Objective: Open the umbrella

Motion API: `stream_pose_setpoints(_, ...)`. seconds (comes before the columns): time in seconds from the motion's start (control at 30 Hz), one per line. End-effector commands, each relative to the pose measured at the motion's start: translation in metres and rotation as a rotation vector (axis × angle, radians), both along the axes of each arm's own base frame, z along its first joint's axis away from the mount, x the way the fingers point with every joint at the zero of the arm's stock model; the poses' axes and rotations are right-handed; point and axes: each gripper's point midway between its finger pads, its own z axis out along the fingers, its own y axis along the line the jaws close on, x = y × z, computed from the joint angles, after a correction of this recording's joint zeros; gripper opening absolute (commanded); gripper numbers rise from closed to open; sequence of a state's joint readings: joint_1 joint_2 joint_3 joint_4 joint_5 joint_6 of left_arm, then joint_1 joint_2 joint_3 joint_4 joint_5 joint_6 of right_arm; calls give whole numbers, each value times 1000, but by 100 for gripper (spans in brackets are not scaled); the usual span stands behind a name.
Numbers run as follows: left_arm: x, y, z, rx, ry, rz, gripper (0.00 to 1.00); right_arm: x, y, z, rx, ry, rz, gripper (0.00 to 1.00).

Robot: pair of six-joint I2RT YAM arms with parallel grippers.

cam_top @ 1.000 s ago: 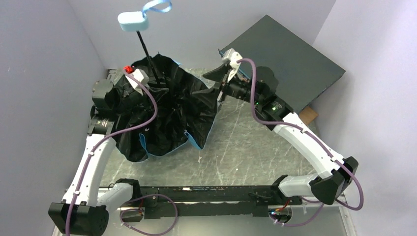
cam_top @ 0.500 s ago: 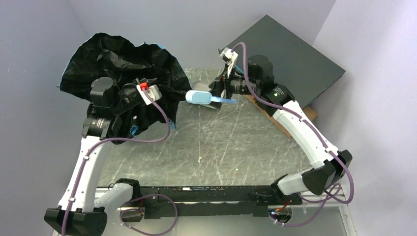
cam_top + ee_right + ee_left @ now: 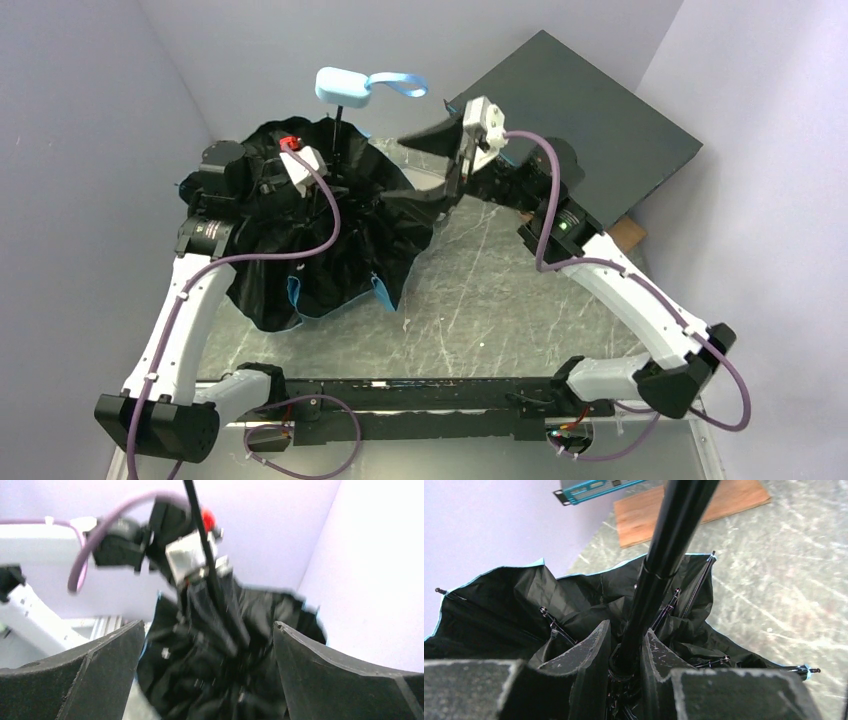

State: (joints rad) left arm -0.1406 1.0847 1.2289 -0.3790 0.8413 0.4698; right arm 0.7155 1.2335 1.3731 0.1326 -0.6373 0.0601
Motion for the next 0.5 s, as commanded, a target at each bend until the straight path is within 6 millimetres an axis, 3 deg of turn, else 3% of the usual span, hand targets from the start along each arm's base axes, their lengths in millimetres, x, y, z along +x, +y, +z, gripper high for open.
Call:
stream_pose_setpoints(0.0,-16,-18,22,-93,24,-94,0,10,16,74,189,-135,-20,99)
stream_pose_setpoints(0.13,-19,-24,12,-107,63,-110,0,7,34,91,234,-139,18,94)
stream_pose_setpoints(0.33,-25,-32,-1,-108,117,-149,0,4,51,89,243,-150,54,71)
stream_pose_setpoints(0.47,-28,-39,-9,-98,145,-173,0,1,59,87,230,-157,76,66)
